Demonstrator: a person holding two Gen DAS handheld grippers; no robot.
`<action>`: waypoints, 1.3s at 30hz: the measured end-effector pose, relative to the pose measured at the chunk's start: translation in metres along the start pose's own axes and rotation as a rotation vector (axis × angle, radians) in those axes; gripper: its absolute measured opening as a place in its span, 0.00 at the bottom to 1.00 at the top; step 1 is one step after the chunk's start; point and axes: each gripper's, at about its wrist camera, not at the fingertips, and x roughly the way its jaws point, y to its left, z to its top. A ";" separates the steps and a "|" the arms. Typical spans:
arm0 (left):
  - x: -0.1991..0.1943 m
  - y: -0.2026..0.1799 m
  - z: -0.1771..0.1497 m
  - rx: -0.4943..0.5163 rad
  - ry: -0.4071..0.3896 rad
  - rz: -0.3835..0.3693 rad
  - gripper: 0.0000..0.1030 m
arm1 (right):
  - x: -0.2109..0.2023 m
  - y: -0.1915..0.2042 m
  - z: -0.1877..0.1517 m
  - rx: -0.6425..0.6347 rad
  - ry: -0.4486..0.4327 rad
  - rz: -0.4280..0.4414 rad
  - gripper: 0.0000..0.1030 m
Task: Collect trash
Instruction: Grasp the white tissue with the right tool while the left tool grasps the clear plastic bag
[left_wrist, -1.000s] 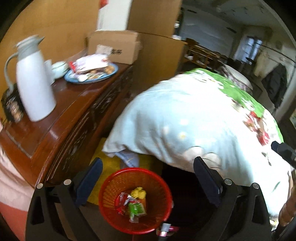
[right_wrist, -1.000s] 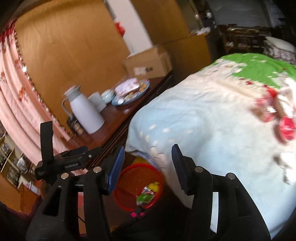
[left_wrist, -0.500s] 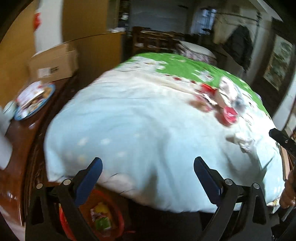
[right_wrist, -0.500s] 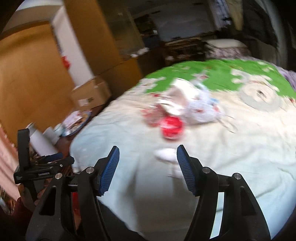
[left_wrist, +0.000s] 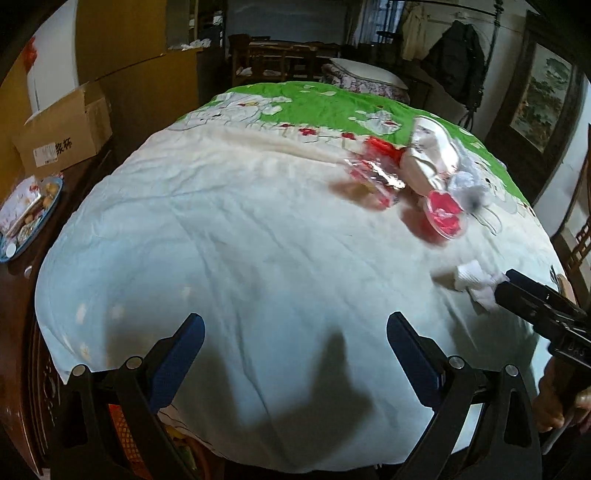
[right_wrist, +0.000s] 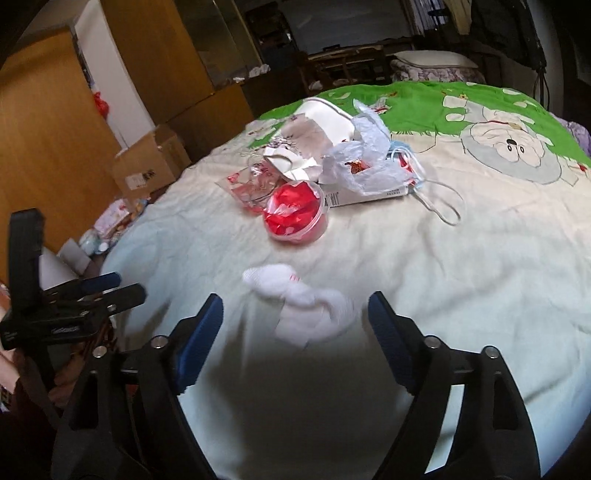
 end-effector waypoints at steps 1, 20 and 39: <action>0.001 0.002 0.002 -0.009 0.001 -0.001 0.94 | 0.006 0.001 0.002 0.000 0.018 -0.003 0.78; 0.076 -0.053 0.110 0.021 -0.048 -0.162 0.94 | -0.006 -0.049 0.002 0.067 -0.061 -0.115 0.34; 0.116 -0.050 0.108 -0.016 -0.099 -0.205 0.46 | 0.008 -0.060 0.006 0.110 -0.026 -0.086 0.42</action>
